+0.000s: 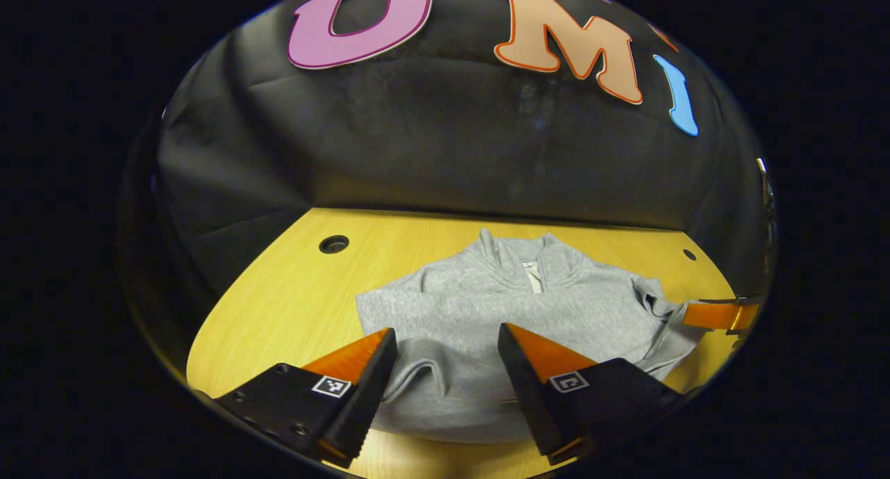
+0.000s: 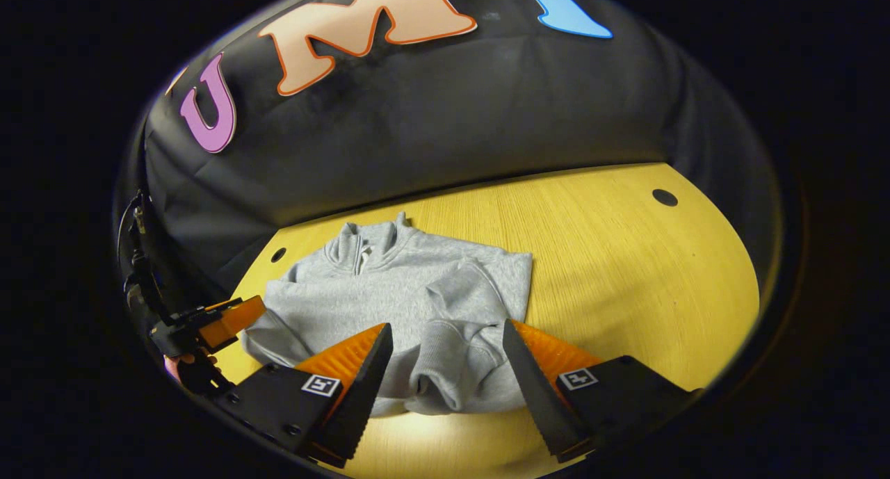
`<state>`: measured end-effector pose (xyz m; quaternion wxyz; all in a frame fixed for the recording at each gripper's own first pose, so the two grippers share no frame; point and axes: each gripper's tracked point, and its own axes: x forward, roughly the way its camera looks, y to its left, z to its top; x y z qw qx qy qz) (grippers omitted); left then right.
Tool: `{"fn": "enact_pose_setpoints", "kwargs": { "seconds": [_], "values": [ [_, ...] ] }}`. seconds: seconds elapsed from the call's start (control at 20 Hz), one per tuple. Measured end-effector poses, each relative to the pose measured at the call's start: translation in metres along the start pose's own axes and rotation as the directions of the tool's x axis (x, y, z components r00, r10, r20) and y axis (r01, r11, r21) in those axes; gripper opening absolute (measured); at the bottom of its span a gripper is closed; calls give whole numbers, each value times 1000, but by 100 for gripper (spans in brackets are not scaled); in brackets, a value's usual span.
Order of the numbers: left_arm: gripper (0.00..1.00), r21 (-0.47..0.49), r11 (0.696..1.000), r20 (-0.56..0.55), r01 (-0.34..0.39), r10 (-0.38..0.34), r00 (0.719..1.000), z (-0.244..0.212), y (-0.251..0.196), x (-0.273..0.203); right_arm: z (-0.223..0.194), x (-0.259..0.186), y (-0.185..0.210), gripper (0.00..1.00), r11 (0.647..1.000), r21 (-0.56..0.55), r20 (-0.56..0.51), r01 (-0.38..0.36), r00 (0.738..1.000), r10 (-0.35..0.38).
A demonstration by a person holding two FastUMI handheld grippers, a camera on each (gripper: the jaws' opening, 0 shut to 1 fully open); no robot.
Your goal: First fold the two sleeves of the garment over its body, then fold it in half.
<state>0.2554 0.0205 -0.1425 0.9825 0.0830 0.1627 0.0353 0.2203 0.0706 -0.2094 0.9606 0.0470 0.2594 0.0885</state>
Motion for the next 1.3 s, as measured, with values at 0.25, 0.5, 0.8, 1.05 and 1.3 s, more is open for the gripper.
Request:
{"fn": "enact_pose_setpoints", "kwargs": {
  "seconds": [0.25, 0.5, 0.8, 1.05, 1.3],
  "values": [
    [90, -44, 999, 107, 5, 0, 994, 36, 0, -16, 36, -21, -6, 99, 1000, -15, 119, 21, 993, -20],
    [91, -88, 996, 166, -13, 27, 986, 60, 10, -62, 65, -72, 2, 95, 998, -53, 226, 25, 974, -13],
    [93, -137, 990, 207, -41, 69, 976, 70, 20, -136, 76, -145, 35, 98, 991, -130, 348, 6, 937, 40],
    [93, -147, 988, 222, -54, 86, 971, 64, 23, -184, 66, -181, 51, 99, 982, -189, 389, 12, 919, 63],
    [93, -130, 989, 223, -64, 92, 971, 46, 21, -212, 29, -202, 58, 96, 983, -184, 355, -9, 932, 75]
  ]
}}
